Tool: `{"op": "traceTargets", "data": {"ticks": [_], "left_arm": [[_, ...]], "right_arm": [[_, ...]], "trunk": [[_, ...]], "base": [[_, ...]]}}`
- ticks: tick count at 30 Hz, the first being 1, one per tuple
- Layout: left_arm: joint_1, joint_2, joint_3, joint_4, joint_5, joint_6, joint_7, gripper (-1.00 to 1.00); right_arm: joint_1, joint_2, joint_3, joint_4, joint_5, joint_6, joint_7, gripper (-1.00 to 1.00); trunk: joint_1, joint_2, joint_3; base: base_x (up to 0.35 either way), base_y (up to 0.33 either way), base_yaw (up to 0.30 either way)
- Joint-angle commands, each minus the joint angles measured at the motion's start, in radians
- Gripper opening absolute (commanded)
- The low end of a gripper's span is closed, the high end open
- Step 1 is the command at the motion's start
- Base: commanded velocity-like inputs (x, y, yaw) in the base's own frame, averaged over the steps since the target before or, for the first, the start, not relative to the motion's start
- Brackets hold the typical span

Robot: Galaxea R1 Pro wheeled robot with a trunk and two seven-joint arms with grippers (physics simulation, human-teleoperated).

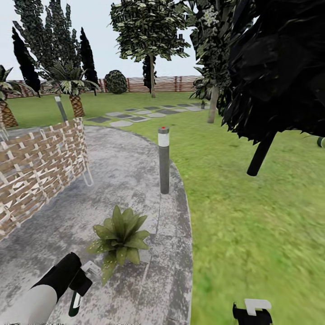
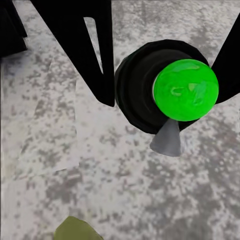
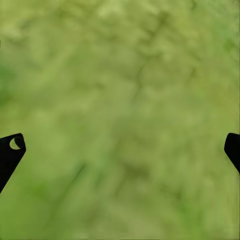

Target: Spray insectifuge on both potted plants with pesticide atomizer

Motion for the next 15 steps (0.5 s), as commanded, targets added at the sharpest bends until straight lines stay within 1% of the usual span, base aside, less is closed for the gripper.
{"op": "traceTargets", "data": {"ticks": [1,2,4,6,9,12,14,15], "left_arm": [[-0.004,-0.004,0.004,-0.01,-0.014,0.015,-0.011,-1.0],[-0.006,-0.005,0.001,-0.017,-0.016,0.039,-0.012,-1.0],[-0.024,-0.009,-0.005,-0.033,-0.018,0.134,-0.015,-1.0],[-0.058,-0.01,-0.007,-0.039,-0.019,0.181,-0.016,-1.0],[-0.097,-0.011,-0.009,-0.037,-0.019,0.2,-0.021,-1.0],[-0.117,-0.011,-0.018,-0.034,-0.019,0.206,-0.035,-1.0],[-0.123,-0.011,-0.036,-0.032,-0.019,0.207,-0.069,-1.0],[-0.125,-0.01,-0.065,-0.03,-0.02,0.207,-0.104,-1.0]], "right_arm": [[-0.001,0.0,-0.007,0.001,0.01,-0.003,-0.002,1.0],[-0.001,0.0,-0.007,0.001,0.01,-0.003,-0.002,1.0],[-0.001,0.0,-0.007,0.001,0.01,-0.003,-0.002,1.0],[-0.001,0.0,-0.007,0.001,0.01,-0.003,-0.002,1.0],[-0.001,0.0,-0.007,0.001,0.01,-0.002,-0.002,1.0],[-0.001,0.0,-0.007,0.001,0.01,-0.002,-0.002,1.0],[-0.001,0.0,-0.007,0.001,0.01,-0.002,-0.002,1.0],[-0.001,0.0,-0.007,0.001,0.01,-0.003,-0.001,1.0]], "trunk": [[0.0,0.0,-0.001],[0.0,0.0,-0.001],[0.0,0.0,-0.001],[0.0,0.0,-0.001],[0.0,0.0,-0.001],[0.0,0.0,-0.001],[0.0,0.0,-0.001],[0.0,0.0,-0.001]], "base": [[0.004,-0.14,0.275],[0.002,-0.089,0.275],[0.001,-0.035,0.276],[0.0,-0.011,0.276],[0.0,-0.003,0.276],[0.0,-0.001,0.257],[0.0,0.0,0.116],[0.0,0.0,0.046]]}}
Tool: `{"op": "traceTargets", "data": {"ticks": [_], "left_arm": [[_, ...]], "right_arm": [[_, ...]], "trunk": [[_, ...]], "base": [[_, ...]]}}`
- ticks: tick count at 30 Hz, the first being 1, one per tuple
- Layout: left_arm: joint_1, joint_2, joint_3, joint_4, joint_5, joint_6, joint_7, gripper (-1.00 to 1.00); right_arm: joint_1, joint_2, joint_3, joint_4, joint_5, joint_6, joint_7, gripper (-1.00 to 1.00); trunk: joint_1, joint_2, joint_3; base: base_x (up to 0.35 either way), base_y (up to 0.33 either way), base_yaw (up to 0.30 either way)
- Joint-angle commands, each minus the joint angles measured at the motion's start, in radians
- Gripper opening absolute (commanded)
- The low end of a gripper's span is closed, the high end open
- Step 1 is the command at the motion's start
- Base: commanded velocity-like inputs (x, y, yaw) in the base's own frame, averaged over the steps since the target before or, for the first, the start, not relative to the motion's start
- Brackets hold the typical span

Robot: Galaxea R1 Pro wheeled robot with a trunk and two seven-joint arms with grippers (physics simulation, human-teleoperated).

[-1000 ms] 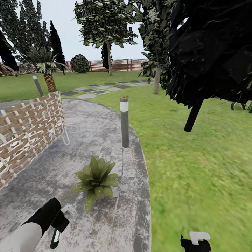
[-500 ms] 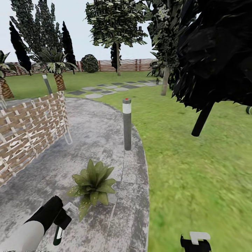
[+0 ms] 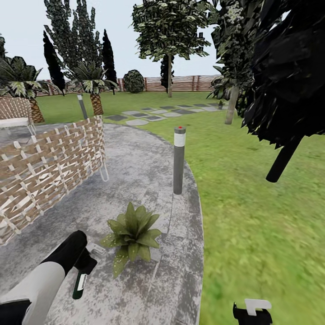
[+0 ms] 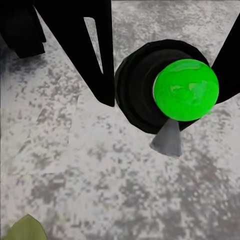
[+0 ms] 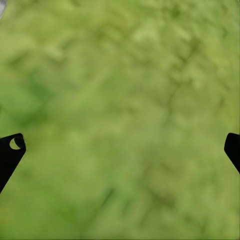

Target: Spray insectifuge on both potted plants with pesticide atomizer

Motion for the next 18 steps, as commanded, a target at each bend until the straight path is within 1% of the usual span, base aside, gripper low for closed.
{"op": "traceTargets", "data": {"ticks": [1,2,3,4,5,6,8,10,13,18], "left_arm": [[-0.001,0.0,-0.02,-0.001,-0.015,0.0,-0.037,-1.0],[-0.001,0.001,-0.047,-0.002,-0.016,0.0,-0.065,-1.0],[0.003,0.001,-0.104,-0.004,-0.017,0.002,-0.111,-1.0],[0.007,0.002,-0.137,-0.007,-0.017,0.003,-0.13,-1.0],[0.009,0.002,-0.155,-0.008,-0.015,0.004,-0.14,-1.0],[0.009,0.002,-0.163,-0.009,-0.015,0.004,-0.145,-1.0],[0.009,0.0,-0.169,-0.01,-0.014,0.005,-0.148,-1.0],[0.01,0.0,-0.173,-0.012,-0.017,0.045,-0.15,-1.0],[0.011,0.0,-0.175,-0.013,-0.018,0.073,-0.15,-1.0],[0.012,-0.001,-0.173,-0.014,-0.016,0.08,-0.151,-1.0]], "right_arm": [[-0.001,0.0,-0.007,0.001,0.01,-0.004,-0.002,1.0],[-0.001,-0.001,-0.007,0.001,0.011,-0.004,-0.002,1.0],[-0.001,-0.001,-0.007,0.002,0.012,-0.003,-0.002,1.0],[-0.001,-0.001,-0.007,0.002,0.012,-0.003,-0.001,1.0],[-0.001,-0.001,-0.007,0.002,0.012,-0.003,-0.001,1.0],[-0.001,-0.001,-0.007,0.002,0.012,-0.003,-0.001,1.0],[-0.001,-0.001,-0.007,0.002,0.012,-0.003,-0.002,1.0],[-0.001,-0.001,-0.007,0.002,0.012,-0.003,-0.002,1.0],[-0.001,-0.001,-0.007,0.002,0.012,-0.003,-0.003,1.0],[-0.001,-0.001,-0.007,0.002,0.012,-0.003,-0.003,1.0]], "trunk": [[0.0,0.0,-0.001],[0.0,0.0,-0.001],[0.0,0.0,-0.001],[0.0,0.0,-0.001],[0.0,0.0,-0.001],[0.0,0.0,-0.001],[0.0,0.0,-0.001],[0.0,0.0,-0.001],[0.0,0.0,-0.001],[0.0,0.0,-0.001]], "base": [[0.0,0.0,0.03],[0.0,0.0,0.019],[0.0,0.0,0.008],[0.0,0.0,0.004],[0.0,0.0,0.002],[0.04,-0.007,0.001],[0.117,-0.079,0.001],[0.201,-0.167,0.0],[0.22,-0.189,0.0],[0.222,-0.2,0.0]]}}
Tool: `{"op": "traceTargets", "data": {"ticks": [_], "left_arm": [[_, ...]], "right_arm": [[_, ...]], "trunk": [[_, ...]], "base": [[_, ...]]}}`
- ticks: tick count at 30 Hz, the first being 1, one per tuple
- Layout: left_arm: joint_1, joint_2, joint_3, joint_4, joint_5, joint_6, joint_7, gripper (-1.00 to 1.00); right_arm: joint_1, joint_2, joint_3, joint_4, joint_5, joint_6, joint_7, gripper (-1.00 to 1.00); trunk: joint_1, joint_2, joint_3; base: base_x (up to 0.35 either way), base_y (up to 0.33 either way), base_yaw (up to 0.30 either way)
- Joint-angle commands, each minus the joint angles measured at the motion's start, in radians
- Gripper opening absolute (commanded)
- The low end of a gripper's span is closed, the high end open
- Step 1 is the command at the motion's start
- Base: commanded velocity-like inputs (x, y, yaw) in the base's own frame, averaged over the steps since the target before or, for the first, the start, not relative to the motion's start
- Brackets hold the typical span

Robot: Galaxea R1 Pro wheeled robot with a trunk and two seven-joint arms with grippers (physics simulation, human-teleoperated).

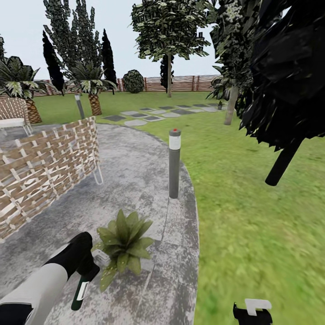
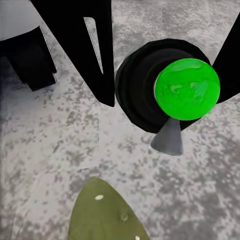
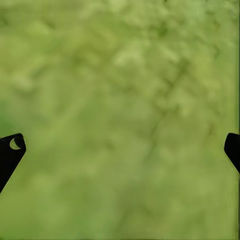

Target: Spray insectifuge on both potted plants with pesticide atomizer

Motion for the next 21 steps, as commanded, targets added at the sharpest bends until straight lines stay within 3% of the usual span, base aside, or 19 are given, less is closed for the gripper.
{"op": "traceTargets", "data": {"ticks": [1,5,16,21], "left_arm": [[-0.001,0.001,-0.005,-0.002,-0.008,0.003,-0.01,-1.0],[-0.001,0.001,-0.004,-0.002,-0.008,0.003,-0.01,-1.0],[0.0,0.003,-0.007,-0.001,-0.012,0.002,-0.01,-1.0],[0.002,0.004,-0.008,0.0,-0.012,0.001,-0.009,-1.0]], "right_arm": [[-0.001,0.0,-0.007,0.002,0.01,-0.004,-0.002,1.0],[-0.001,0.001,-0.007,0.002,0.01,-0.003,-0.002,1.0],[-0.001,0.002,-0.007,0.002,0.01,-0.003,-0.002,1.0],[-0.001,0.002,-0.007,0.002,0.01,-0.003,-0.002,1.0]], "trunk": [[0.0,0.0,-0.001],[0.0,0.0,-0.001],[0.0,0.0,-0.001],[0.0,0.0,-0.001]], "base": [[0.188,-0.22,0.0],[0.101,-0.251,0.054],[0.006,-0.272,0.262],[0.161,-0.227,0.163]]}}
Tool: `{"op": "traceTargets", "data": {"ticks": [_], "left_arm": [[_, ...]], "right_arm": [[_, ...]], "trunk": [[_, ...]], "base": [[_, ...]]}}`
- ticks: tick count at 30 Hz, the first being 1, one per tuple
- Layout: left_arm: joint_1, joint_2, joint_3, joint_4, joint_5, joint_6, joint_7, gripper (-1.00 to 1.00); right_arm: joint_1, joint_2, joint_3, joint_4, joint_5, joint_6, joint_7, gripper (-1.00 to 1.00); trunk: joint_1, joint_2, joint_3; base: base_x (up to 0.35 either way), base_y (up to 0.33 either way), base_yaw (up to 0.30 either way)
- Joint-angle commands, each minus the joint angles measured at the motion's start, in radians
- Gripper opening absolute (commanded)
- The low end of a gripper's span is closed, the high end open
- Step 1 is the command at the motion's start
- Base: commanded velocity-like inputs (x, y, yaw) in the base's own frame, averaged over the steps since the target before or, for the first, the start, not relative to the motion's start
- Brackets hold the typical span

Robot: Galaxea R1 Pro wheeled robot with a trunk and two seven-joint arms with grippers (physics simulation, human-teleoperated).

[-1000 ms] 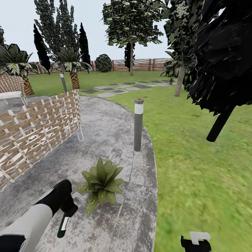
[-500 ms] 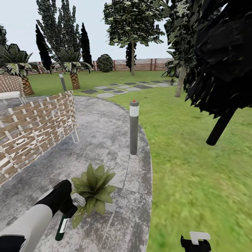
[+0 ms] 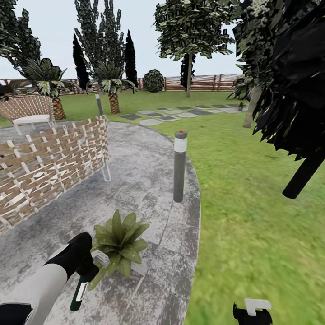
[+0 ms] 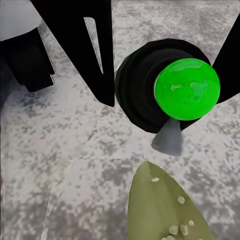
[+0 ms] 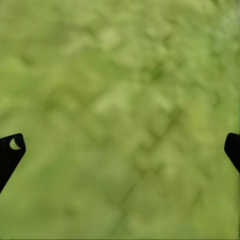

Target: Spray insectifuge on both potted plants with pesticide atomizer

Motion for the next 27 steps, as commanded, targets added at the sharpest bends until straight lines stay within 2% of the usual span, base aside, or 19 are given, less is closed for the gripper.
{"op": "traceTargets", "data": {"ticks": [1,8,19,27], "left_arm": [[0.0,0.001,-0.005,-0.001,-0.008,0.003,-0.01,-1.0],[0.001,0.001,-0.007,-0.002,-0.008,0.003,-0.01,-1.0],[0.001,0.003,-0.008,-0.001,-0.008,0.001,-0.007,-1.0],[0.002,0.015,0.001,0.012,-0.007,0.001,-0.006,-1.0]], "right_arm": [[-0.001,0.0,-0.007,0.001,0.01,-0.003,-0.002,1.0],[-0.001,0.001,-0.007,0.001,0.01,-0.003,-0.002,1.0],[-0.001,0.001,-0.007,0.002,0.011,-0.003,-0.002,1.0],[-0.001,0.001,-0.007,0.002,0.011,-0.003,-0.002,1.0]], "trunk": [[0.0,0.0,-0.001],[0.0,0.0,-0.001],[0.0,0.0,-0.001],[0.0,0.0,-0.001]], "base": [[0.236,-0.19,0.021],[0.157,-0.222,0.054],[-0.117,-0.262,0.268],[0.083,-0.261,0.277]]}}
